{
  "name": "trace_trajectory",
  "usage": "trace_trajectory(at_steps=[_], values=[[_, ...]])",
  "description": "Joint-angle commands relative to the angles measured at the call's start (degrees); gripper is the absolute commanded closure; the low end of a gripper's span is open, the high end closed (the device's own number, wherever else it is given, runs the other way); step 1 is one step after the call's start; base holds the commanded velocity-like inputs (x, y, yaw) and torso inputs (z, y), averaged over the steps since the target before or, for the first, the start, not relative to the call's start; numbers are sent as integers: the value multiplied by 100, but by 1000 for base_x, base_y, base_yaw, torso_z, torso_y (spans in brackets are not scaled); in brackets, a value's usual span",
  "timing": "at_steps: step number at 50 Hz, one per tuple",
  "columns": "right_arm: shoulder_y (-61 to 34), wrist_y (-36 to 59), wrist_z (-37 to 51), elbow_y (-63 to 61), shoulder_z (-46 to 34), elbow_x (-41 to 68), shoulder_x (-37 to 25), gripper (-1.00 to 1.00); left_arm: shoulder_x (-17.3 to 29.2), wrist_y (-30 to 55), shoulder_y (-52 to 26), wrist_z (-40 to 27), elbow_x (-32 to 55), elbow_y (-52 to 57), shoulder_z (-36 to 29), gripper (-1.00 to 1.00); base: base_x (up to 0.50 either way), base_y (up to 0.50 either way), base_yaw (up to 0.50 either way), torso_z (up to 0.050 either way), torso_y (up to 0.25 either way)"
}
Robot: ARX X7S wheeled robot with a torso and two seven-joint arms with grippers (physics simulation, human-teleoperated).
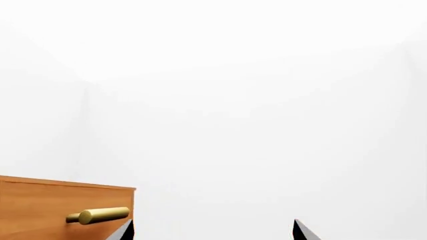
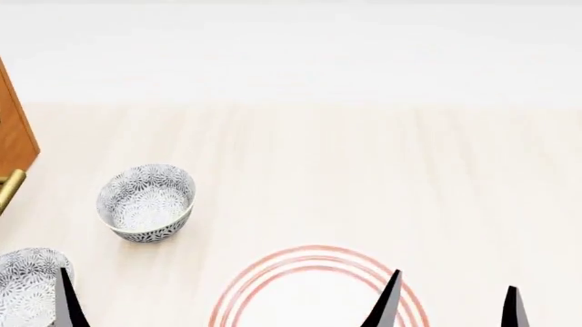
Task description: Pick up the bowl and put it in the front on the plate.
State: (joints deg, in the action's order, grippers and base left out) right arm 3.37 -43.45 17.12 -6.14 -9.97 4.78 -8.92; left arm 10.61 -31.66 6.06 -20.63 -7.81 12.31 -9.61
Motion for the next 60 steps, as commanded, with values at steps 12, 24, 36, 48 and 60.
trace_trajectory(at_steps=[12,24,36,48,60], values=[[11,-90,84,21,-88,-24,-66,-100,77,-2,10,-89,-2,-8,-91,-100,0,500,0,0,0],[7,-85,131,24,-123,-21,-105,-100,105,47,-3,-125,27,-17,-137,-100,0,500,0,0,0],[5,-111,172,61,-166,-4,-132,-100,140,49,6,-163,68,-25,-182,-100,0,32,0,0,0],[17,-124,203,60,-214,-7,-166,-100,152,185,2,-211,-187,-64,-242,-100,0,0,0,0,-70],[14,-114,241,73,-252,4,-198,-100,178,199,-2,-257,-130,-61,-268,-100,0,0,0,0,-250]])
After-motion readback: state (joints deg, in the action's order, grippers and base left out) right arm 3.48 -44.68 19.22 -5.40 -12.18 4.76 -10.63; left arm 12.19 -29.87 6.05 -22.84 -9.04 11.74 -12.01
